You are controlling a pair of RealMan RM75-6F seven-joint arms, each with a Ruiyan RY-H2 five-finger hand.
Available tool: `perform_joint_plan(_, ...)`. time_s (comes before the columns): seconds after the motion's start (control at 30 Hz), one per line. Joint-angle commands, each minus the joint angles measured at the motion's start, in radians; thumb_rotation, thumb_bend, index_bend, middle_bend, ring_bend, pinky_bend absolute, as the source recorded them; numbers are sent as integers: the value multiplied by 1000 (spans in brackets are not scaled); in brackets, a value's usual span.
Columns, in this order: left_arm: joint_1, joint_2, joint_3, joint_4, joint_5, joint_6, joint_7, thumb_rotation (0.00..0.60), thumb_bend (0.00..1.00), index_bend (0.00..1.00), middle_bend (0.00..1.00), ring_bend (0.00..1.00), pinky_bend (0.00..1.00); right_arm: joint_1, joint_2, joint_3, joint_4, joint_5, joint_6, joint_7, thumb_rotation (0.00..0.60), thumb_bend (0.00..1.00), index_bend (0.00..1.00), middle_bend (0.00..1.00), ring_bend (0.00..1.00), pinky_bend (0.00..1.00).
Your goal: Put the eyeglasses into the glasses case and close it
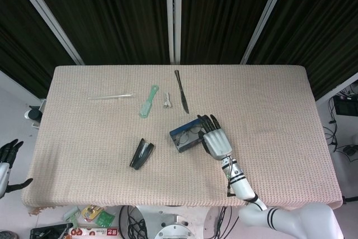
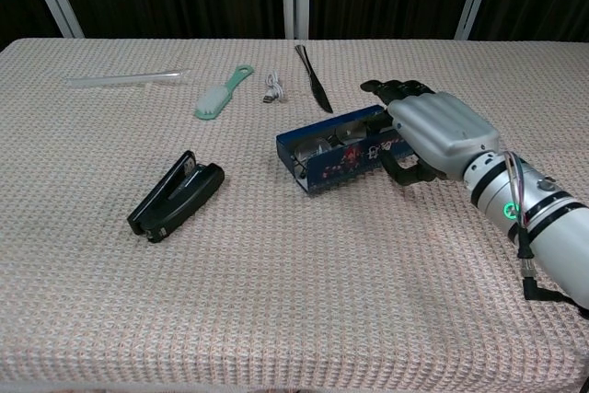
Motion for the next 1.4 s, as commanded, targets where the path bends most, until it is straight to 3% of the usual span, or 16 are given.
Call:
perform_joint_plan(0.03, 1, 1, 1, -1, 1, 2, 0, 600, 109, 49, 30, 44, 194, -52, 66, -29, -75, -1, 32, -3, 600, 505, 764, 0, 0, 0)
perform_joint_plan(0.27, 0, 6, 2, -9, 6, 4, 5, 600, 109, 49, 30, 44, 195, -129, 203, -88, -247, -13, 69, -12, 600, 505, 791, 0, 0, 0)
perform_joint_plan(0.47, -9, 6, 3, -22, 13, -2, 16, 600, 110, 48, 29, 44, 195, -116, 219, -56, -292, -6, 51, -25, 600, 505, 804, 0, 0, 0)
perform_joint_plan(0.73, -11, 11, 3, -27, 3, -15, 23, 600, 111, 49, 28, 44, 195, -54, 127, 8, -183, 6, -1, 3, 600, 479, 786, 0, 0, 0)
perform_joint_plan(0.97, -10, 12, 4, -24, -1, -20, 21, 600, 111, 49, 28, 44, 195, -26, 51, 8, -46, -37, 1, 82, 600, 477, 737, 0, 0, 0)
perform_joint_plan(1.07, -9, 10, 6, -21, -1, -21, 18, 600, 111, 49, 28, 44, 195, -21, 23, 1, 16, -71, 26, 127, 600, 477, 587, 0, 0, 0)
perform_joint_plan(1.13, -9, 9, 7, -19, 1, -21, 16, 600, 112, 49, 28, 44, 195, -17, 6, -4, 57, -90, 39, 159, 600, 469, 389, 0, 0, 0)
perform_joint_plan(1.2, -9, 9, 8, -18, 2, -22, 16, 600, 111, 49, 28, 44, 195, -13, -5, -8, 84, -101, 43, 181, 600, 432, 127, 0, 0, 0)
perform_joint_plan(1.23, -9, 8, 8, -18, 2, -21, 15, 600, 111, 49, 28, 44, 195, -11, -11, -9, 98, -107, 46, 195, 600, 412, 54, 0, 0, 0)
perform_joint_plan(1.27, -9, 8, 8, -18, 2, -21, 15, 600, 111, 49, 28, 44, 195, -9, -16, -10, 108, -111, 48, 204, 600, 392, 8, 0, 0, 0)
perform_joint_plan(1.4, -10, 8, 8, -17, 4, -21, 15, 600, 111, 49, 28, 44, 195, -5, -38, -9, 148, -131, 73, 248, 600, 362, 0, 0, 0, 0)
